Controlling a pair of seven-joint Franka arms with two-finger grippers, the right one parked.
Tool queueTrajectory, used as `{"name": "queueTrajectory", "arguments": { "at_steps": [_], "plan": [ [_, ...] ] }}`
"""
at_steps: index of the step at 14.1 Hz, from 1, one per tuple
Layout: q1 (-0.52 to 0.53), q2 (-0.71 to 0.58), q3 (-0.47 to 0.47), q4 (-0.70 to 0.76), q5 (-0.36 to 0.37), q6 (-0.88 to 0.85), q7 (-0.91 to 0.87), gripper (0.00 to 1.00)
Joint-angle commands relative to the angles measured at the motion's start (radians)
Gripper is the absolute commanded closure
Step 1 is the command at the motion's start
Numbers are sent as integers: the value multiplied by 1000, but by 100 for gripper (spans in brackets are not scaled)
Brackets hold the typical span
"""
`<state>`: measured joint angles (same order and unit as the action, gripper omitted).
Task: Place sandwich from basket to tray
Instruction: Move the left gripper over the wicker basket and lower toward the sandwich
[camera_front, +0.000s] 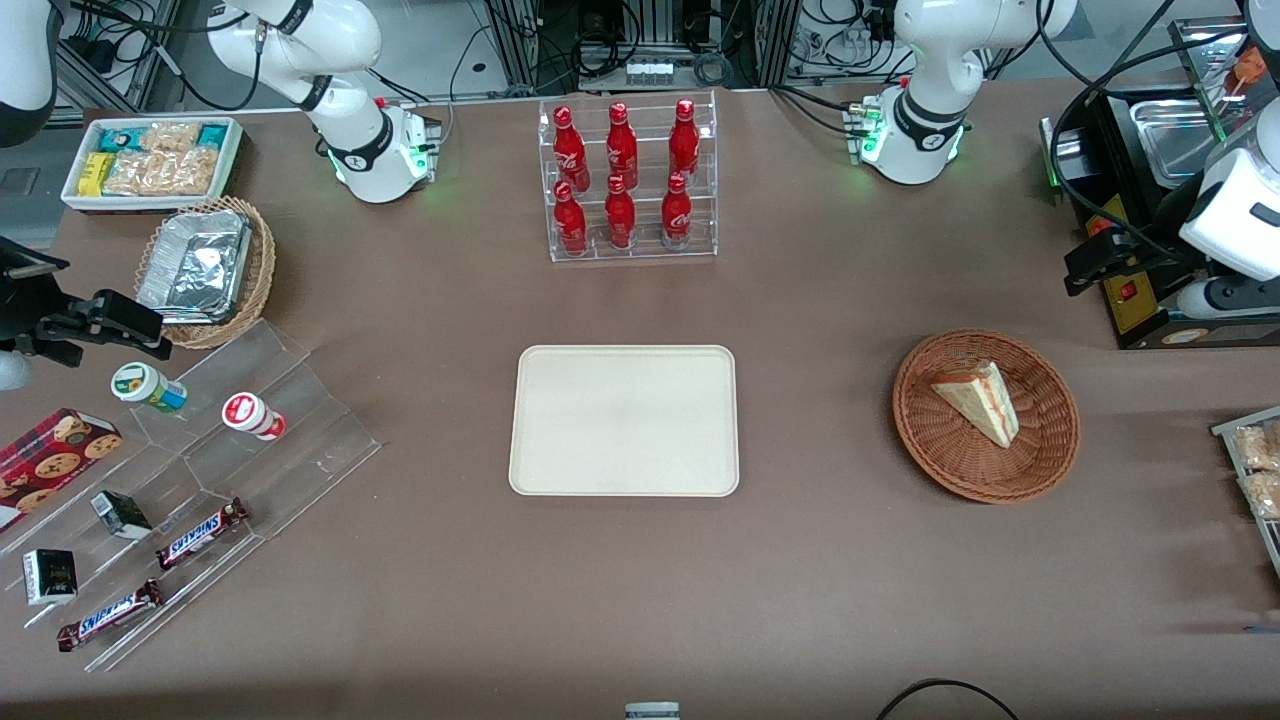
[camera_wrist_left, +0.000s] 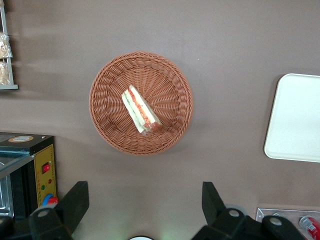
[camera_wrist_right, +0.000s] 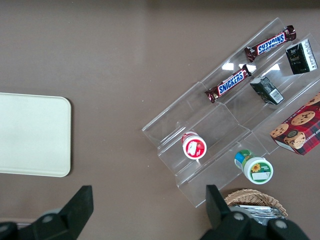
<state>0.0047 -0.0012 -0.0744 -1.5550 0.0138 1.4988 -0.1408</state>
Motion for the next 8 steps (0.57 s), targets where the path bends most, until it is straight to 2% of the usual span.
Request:
{"name": "queueTrajectory", "arguments": {
  "at_steps": [1,8],
  "plan": [
    [-6,-2,-1,15,9,-20,-13,0],
    [4,21,1,9,2,-14,-16,0]
  ]
}}
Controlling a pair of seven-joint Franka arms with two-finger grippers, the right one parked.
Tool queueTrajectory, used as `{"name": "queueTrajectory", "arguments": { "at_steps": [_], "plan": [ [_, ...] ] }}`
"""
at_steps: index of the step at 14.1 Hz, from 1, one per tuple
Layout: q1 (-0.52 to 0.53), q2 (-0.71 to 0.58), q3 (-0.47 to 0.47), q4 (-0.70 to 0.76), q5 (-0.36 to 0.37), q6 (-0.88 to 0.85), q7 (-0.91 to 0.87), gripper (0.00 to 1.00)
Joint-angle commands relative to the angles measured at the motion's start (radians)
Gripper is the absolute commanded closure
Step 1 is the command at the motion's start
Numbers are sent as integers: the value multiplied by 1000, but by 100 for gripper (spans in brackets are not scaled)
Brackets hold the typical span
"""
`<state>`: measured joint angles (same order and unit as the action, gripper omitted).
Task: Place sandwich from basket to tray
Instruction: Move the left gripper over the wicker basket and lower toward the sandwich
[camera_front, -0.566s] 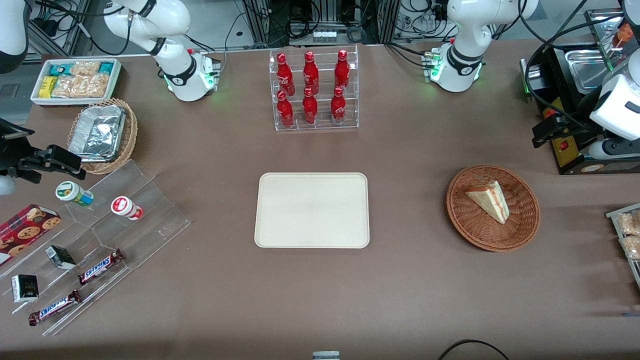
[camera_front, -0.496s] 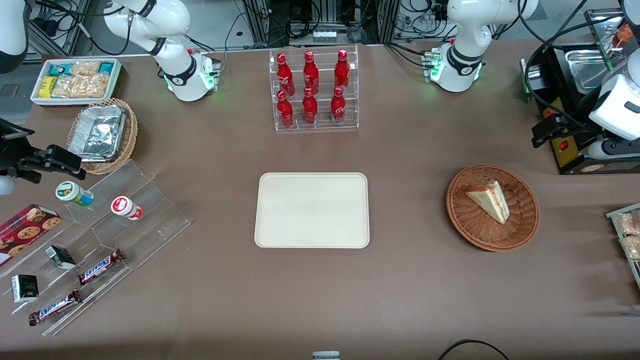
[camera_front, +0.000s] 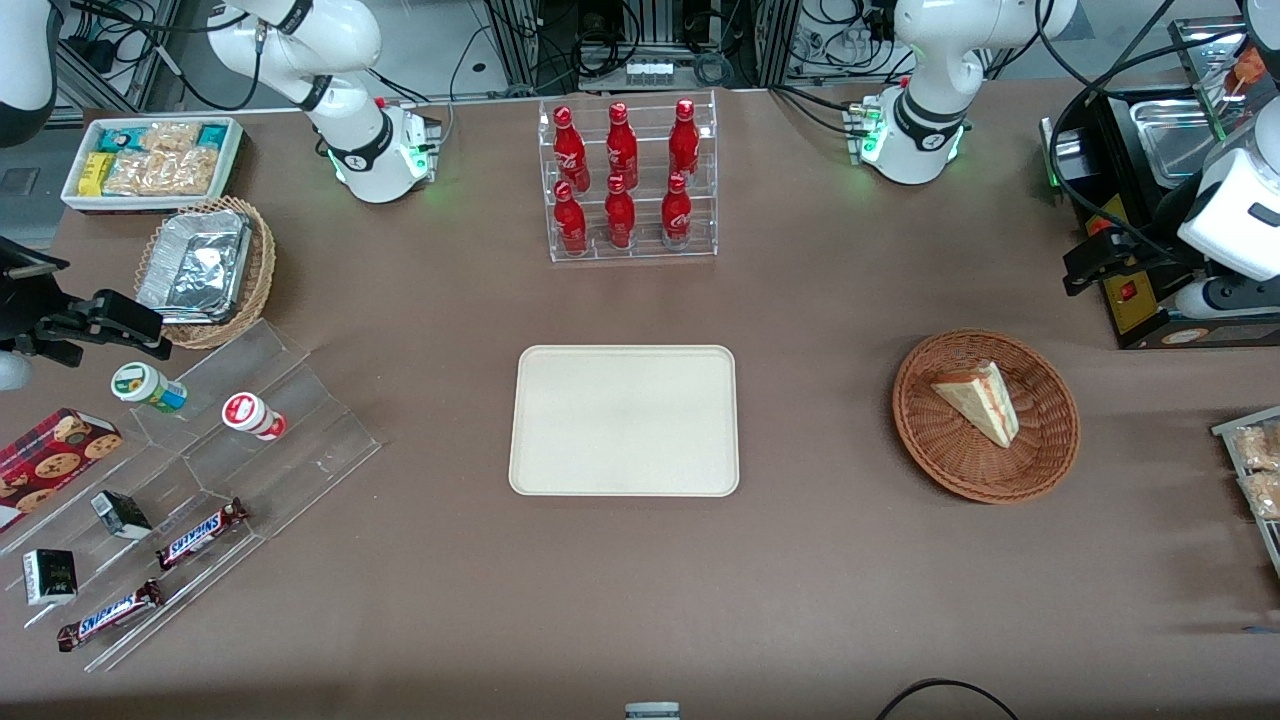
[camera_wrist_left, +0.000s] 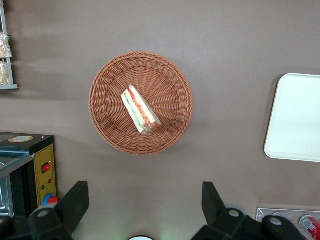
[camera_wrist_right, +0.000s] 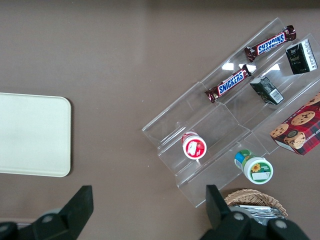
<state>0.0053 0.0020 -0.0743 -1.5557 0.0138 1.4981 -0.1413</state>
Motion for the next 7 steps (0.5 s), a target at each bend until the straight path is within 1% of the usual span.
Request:
{"name": "queueTrajectory", "arguments": {
  "at_steps": [1,4,7],
  "plan": [
    [7,32,1,8,2,-10,-24,0],
    [7,102,2,-10,8,36,-133,0],
    [7,104,2,-163,15,199,-268,0]
  ]
}}
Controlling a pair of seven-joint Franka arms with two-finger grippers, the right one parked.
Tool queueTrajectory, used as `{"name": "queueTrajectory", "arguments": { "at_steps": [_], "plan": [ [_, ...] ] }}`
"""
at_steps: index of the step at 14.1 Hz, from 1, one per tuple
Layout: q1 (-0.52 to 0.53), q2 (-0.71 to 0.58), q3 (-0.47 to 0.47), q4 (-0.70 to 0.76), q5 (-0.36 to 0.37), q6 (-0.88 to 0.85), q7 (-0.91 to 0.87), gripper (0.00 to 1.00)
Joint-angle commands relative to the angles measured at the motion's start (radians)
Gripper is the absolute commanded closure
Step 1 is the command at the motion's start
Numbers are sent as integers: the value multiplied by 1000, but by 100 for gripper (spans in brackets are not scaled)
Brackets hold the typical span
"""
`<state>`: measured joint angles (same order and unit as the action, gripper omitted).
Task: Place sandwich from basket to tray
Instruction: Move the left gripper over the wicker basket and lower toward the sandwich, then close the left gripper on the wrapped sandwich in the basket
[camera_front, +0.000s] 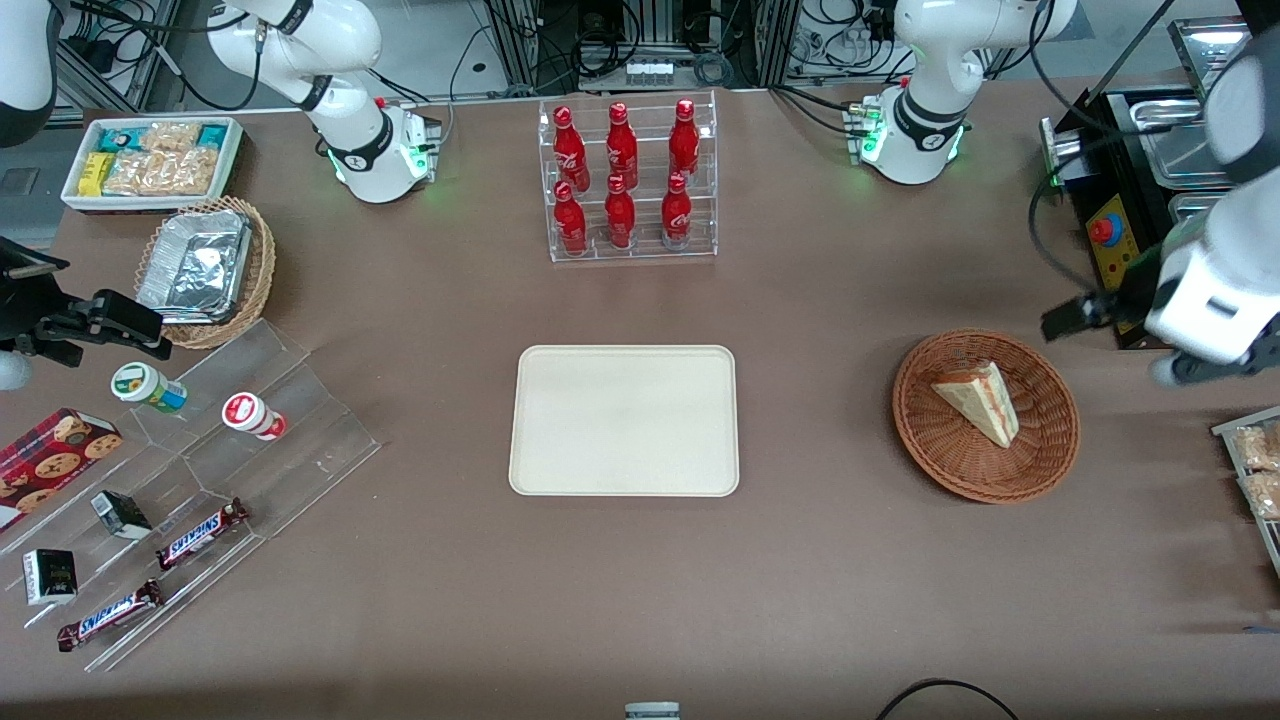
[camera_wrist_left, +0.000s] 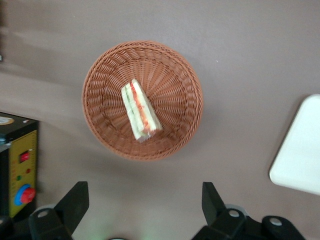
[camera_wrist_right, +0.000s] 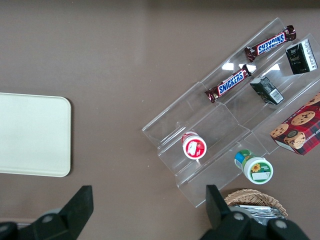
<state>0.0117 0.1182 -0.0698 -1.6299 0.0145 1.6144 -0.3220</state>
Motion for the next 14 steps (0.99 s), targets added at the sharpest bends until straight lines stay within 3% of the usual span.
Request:
{"name": "queueTrajectory", "arguments": {
  "at_steps": [1,5,11,14],
  "plan": [
    [1,-9,-2,-114,15,106,-148,0],
    [2,38,-2,-229,50,223,-279,0],
    [43,41,13,-516,52,618,-331,2],
    [57,92,15,-544,47,702,-364,2]
  ]
}}
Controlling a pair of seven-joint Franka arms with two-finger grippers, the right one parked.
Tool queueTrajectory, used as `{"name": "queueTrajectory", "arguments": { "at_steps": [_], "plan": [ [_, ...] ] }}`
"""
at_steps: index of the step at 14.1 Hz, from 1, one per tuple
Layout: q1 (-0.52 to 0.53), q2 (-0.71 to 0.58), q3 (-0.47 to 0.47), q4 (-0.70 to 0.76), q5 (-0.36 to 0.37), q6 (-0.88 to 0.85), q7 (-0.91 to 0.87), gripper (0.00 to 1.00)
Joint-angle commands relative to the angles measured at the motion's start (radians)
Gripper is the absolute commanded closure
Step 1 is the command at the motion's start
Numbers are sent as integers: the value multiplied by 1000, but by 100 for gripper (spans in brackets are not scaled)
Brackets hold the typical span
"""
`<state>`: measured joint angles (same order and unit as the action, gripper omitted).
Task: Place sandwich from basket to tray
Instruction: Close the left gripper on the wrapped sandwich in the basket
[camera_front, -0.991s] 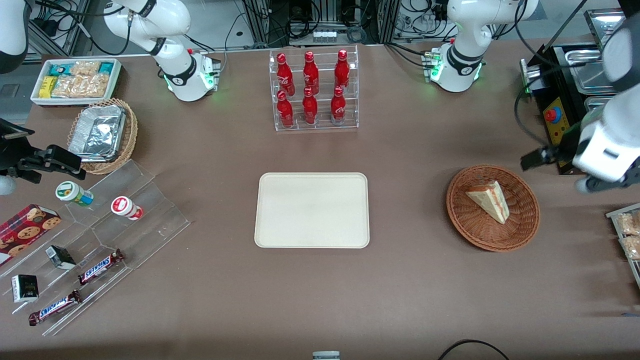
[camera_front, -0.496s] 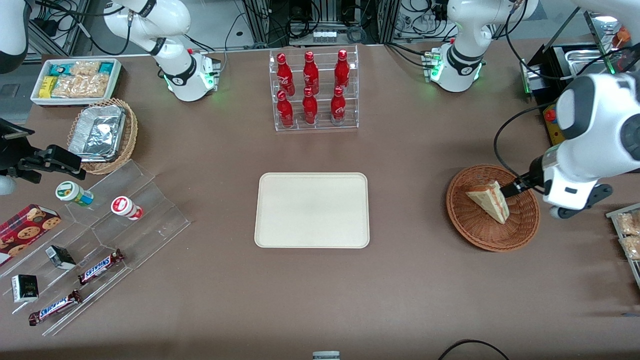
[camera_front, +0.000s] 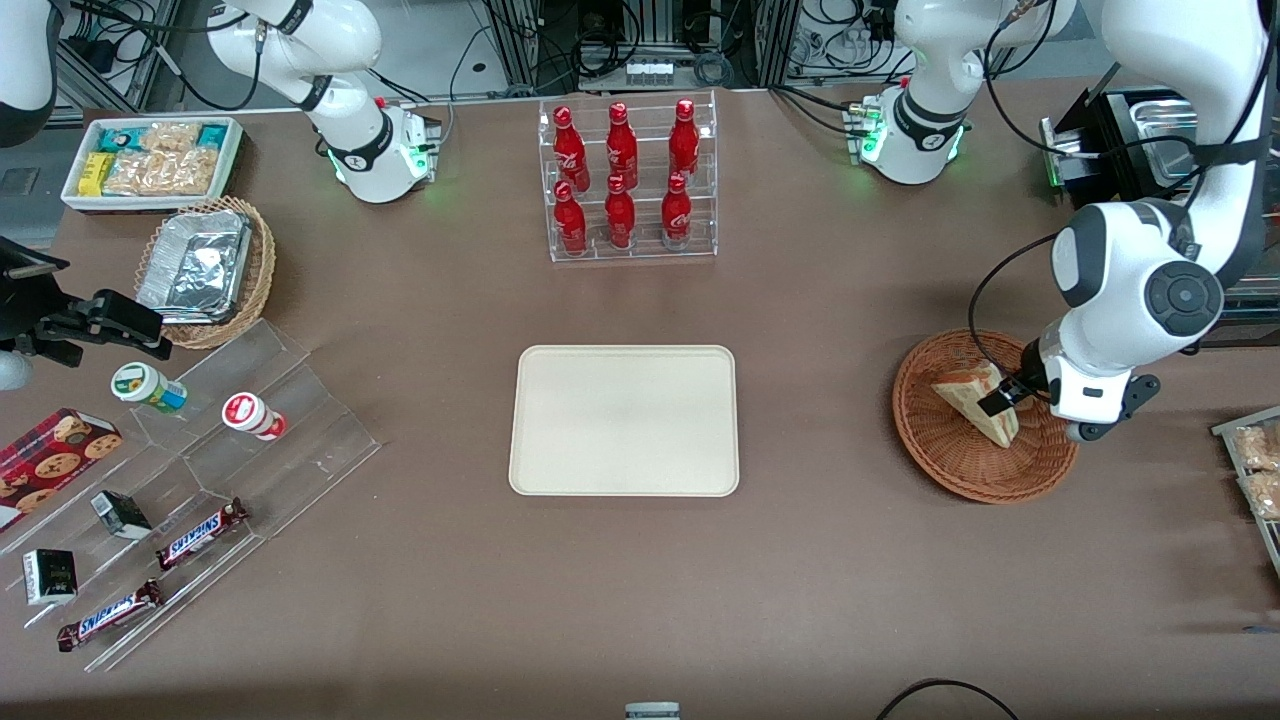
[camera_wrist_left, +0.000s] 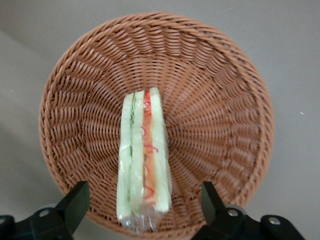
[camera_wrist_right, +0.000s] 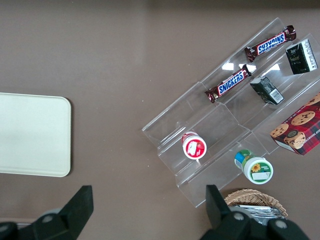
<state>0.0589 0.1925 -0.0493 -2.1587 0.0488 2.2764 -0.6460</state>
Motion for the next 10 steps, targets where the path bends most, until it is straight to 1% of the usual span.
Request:
{"name": "queueTrajectory", "arguments": {
  "at_steps": [1,3,4,5,6,8,10],
  "plan": [
    [12,33,-6,-18,8,55,-40,2],
    [12,65,-6,-42,5,90,-52,2],
    [12,71,-6,-53,6,109,-79,4],
    [12,76,-6,-55,8,112,-92,8],
    [12,79,-6,-53,8,112,-93,16],
    [12,96,-6,-50,10,115,-93,23],
    [10,110,-6,-50,11,132,-93,40]
  ]
}}
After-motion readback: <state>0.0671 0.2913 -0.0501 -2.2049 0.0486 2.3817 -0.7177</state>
